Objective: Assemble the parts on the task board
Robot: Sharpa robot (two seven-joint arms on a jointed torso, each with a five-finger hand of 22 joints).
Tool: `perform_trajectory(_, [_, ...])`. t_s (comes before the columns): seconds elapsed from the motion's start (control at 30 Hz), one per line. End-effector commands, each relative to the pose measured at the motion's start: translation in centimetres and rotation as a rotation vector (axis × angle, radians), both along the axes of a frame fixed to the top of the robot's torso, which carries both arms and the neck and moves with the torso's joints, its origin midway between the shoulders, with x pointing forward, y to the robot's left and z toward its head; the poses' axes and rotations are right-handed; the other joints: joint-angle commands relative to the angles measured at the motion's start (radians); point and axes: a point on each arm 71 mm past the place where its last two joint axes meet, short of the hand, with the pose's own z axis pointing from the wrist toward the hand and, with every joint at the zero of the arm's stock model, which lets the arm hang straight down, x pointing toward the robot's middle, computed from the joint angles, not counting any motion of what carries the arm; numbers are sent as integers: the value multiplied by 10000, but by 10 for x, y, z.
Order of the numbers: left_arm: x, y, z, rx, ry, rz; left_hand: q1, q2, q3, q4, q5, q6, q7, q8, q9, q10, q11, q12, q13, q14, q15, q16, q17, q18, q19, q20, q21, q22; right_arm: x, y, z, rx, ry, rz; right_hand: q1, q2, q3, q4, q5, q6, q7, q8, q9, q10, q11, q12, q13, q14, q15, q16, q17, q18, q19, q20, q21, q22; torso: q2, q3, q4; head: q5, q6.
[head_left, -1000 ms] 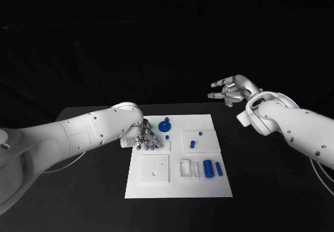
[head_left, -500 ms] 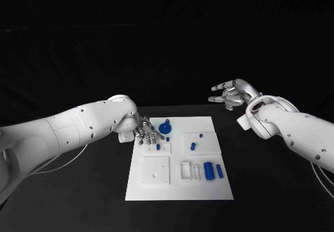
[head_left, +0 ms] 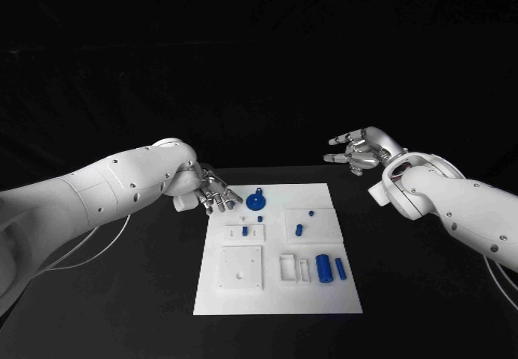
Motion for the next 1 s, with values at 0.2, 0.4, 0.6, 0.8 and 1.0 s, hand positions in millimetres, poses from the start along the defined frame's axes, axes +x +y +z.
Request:
perform_trajectory(0.2, [13,10,10,223,-960,-53,-30,-31,-43,13,-9,-241,57,50,-182,346,89,-121,-7,-107,37,43,-206,-56,43,51,-181,39,-1,0,0,0,-41,87,-36,6,0,69,69,-60,17,-38,-1,-78,-26,-41,-11,14,2,-40,-12,196,511,52,-56,249,70,1,-57,52,140])
perform_trajectory(0.4, [20,15,13,589,-1370,167,-116,-183,-14,271,-23,-329,80,60,-228,360,89,-128,10,-83,41,71,-270,-44,100,53,-246,61,-1,0,1,3,-69,90,-36,6,0,69,69,-60,17,-38,-1,-78,-26,-41,-11,14,2,-40,-12,196,511,52,-56,249,124,-17,-86,71,181])
perform_trajectory(0.6, [27,16,15,834,-1590,313,-177,-319,-70,527,-26,-429,103,48,-267,351,100,-108,35,-80,49,94,-311,-40,138,57,-304,92,-2,0,2,10,-96,112,-31,-13,-2,93,82,-51,15,-38,-1,-70,-26,-36,-15,20,1,-41,-10,196,513,52,-44,247,206,-19,-151,145,255])
perform_trajectory(0.8, [31,11,13,965,-1609,285,-112,-233,-418,606,-24,-553,134,59,-338,339,120,-118,48,-94,62,115,-359,-27,167,73,-387,148,-3,1,3,14,-107,139,-31,-13,-2,93,82,-51,15,-38,-1,-70,-26,-36,-15,20,1,-41,-10,196,513,52,-44,247,282,-42,-206,158,339])
perform_trajectory(1.0, [33,5,8,1271,-1625,100,-42,-86,-520,549,-8,-575,142,79,-360,323,125,-128,63,-108,71,119,-403,-21,185,84,-457,199,-4,2,4,21,-117,180,-31,-13,-2,93,82,-51,15,-38,-1,-70,-26,-36,-15,20,1,-41,-10,196,513,52,-44,247,348,-58,-239,186,394])
